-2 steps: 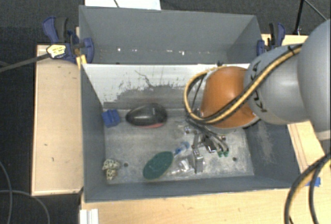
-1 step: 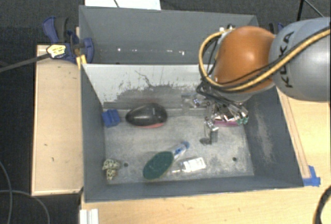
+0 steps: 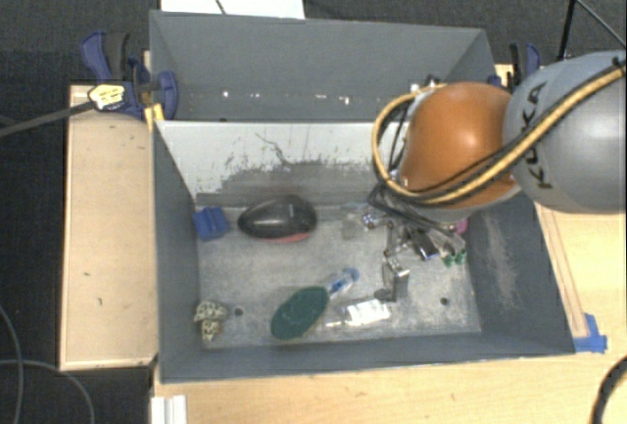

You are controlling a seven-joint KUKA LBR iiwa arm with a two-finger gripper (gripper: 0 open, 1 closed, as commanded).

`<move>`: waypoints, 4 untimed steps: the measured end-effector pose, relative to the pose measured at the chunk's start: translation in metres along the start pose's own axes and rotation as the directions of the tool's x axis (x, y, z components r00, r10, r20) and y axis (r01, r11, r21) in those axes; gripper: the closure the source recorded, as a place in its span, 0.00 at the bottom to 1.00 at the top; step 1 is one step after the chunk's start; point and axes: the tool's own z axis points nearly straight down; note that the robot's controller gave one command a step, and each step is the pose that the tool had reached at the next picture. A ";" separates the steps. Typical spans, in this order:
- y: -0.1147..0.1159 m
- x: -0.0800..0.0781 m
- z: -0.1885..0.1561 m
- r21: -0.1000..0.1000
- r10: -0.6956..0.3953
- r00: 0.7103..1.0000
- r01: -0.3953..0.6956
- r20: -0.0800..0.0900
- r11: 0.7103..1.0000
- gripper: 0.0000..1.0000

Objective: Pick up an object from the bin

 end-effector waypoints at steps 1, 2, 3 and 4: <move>0.007 0.026 0.049 -0.001 -0.054 0.999 0.054 -0.004 0.999 0.00; 0.006 0.027 0.076 0.000 -0.058 0.998 0.058 -0.004 0.998 0.00; 0.005 0.027 0.074 0.001 -0.056 0.998 0.056 -0.005 0.998 1.00; -0.035 -0.004 -0.070 0.007 -0.048 0.999 0.047 0.012 0.999 1.00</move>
Offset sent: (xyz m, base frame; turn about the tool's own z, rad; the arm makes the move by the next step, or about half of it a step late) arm -0.0248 -0.0026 -0.0464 -0.0557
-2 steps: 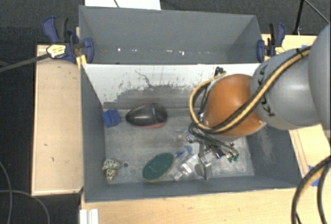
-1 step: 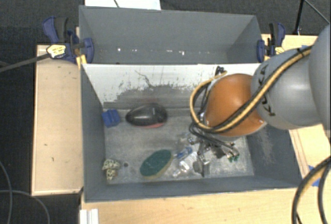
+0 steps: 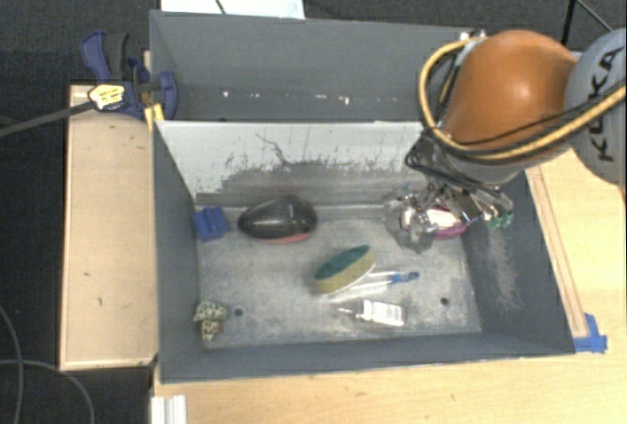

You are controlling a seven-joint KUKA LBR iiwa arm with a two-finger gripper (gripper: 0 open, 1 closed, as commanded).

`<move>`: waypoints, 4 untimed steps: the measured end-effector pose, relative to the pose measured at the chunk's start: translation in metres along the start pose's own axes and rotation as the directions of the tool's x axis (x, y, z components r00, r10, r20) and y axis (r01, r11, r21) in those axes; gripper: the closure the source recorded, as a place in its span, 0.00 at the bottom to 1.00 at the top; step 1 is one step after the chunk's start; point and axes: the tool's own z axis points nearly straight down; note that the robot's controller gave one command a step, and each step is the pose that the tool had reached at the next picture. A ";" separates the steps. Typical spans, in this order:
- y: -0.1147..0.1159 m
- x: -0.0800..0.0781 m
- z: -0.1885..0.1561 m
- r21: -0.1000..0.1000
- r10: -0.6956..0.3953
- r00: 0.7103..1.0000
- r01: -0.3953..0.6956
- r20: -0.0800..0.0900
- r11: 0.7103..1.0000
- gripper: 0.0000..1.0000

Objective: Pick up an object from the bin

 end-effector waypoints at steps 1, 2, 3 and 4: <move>0.003 -0.013 0.089 -0.008 0.044 0.999 -0.045 -0.015 0.999 1.00; 0.002 -0.014 0.084 -0.005 0.047 0.999 -0.047 -0.008 0.999 0.00; 0.041 0.024 0.147 -0.006 -0.025 1.000 0.025 -0.010 1.000 0.00; 0.040 0.022 0.144 -0.004 -0.021 1.000 0.021 -0.005 1.000 1.00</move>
Offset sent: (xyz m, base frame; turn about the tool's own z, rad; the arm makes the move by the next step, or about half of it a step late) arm 0.0127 0.0071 -0.0846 0.0445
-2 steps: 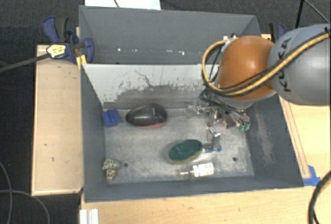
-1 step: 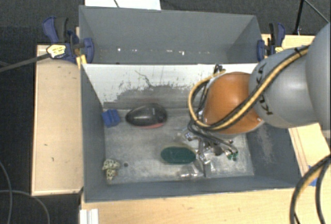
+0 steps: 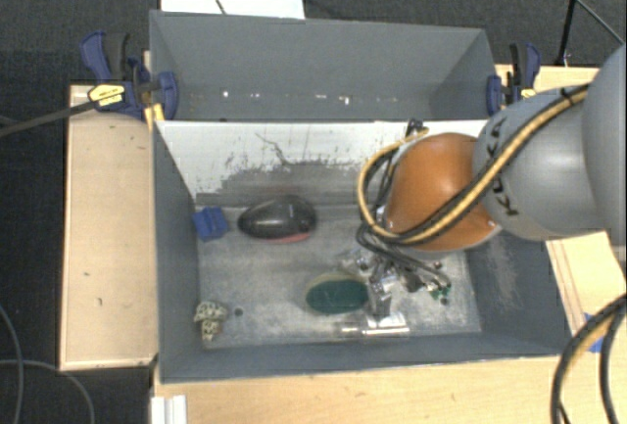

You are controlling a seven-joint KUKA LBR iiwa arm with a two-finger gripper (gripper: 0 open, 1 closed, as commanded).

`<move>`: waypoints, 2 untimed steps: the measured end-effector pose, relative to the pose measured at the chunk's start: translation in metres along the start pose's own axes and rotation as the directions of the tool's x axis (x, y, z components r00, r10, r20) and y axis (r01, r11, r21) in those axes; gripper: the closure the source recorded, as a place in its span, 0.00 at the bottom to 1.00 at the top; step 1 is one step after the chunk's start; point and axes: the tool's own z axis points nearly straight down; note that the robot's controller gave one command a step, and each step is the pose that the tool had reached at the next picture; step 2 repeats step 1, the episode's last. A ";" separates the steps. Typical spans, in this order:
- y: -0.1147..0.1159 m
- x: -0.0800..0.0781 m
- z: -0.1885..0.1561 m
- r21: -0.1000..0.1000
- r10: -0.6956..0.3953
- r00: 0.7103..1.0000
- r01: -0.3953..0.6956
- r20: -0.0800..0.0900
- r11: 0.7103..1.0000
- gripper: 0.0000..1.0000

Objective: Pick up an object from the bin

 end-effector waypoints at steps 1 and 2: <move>-0.023 -0.020 -0.185 0.003 0.040 0.999 -0.040 0.004 0.999 1.00; -0.023 -0.020 -0.185 0.003 0.040 0.999 -0.040 0.004 0.999 1.00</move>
Offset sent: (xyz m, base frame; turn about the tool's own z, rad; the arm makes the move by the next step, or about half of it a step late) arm 0.0238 -0.0122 0.1802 0.0356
